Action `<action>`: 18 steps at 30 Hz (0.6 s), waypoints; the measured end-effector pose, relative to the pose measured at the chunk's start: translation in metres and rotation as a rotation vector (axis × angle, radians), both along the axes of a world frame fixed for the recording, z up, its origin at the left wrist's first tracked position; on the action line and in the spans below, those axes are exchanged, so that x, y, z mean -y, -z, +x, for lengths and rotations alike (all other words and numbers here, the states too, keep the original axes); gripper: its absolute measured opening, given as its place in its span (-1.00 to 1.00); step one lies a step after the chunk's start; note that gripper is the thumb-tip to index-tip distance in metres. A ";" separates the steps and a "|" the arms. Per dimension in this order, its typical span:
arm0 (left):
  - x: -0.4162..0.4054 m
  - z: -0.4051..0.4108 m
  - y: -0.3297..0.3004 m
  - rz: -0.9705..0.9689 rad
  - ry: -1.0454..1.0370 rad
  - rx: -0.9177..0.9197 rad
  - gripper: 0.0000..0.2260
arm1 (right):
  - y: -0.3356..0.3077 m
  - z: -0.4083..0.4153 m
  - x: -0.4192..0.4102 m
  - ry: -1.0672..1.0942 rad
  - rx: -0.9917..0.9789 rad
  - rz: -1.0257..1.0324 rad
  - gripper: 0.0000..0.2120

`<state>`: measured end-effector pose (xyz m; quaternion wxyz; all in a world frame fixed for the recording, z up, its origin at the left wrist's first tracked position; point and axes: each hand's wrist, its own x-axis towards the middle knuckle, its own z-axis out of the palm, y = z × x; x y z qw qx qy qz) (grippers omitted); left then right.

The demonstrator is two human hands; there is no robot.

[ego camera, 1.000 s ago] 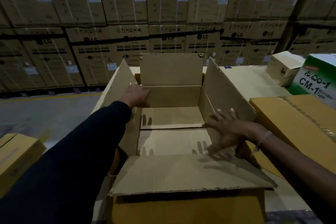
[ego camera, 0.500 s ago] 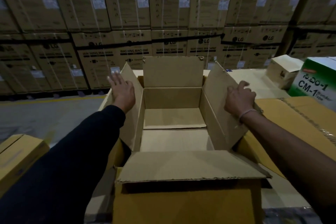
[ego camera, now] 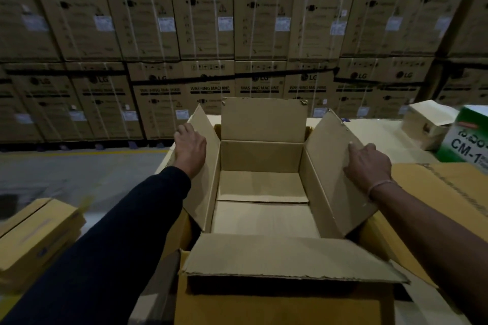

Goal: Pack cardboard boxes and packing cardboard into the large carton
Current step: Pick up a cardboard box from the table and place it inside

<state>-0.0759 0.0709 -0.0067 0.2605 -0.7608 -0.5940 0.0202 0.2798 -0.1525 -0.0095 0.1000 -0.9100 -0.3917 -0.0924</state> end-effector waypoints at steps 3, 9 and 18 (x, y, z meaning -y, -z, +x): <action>0.004 0.010 0.007 -0.007 -0.041 -0.060 -0.63 | -0.004 -0.007 0.003 0.003 0.024 -0.053 -0.56; 0.017 0.034 0.016 0.023 -0.004 -0.168 -0.40 | 0.003 -0.036 -0.003 0.105 0.541 -0.450 -0.12; 0.015 0.020 0.025 0.006 -0.034 -0.197 -0.44 | 0.008 -0.027 -0.006 0.097 0.426 -0.463 -0.09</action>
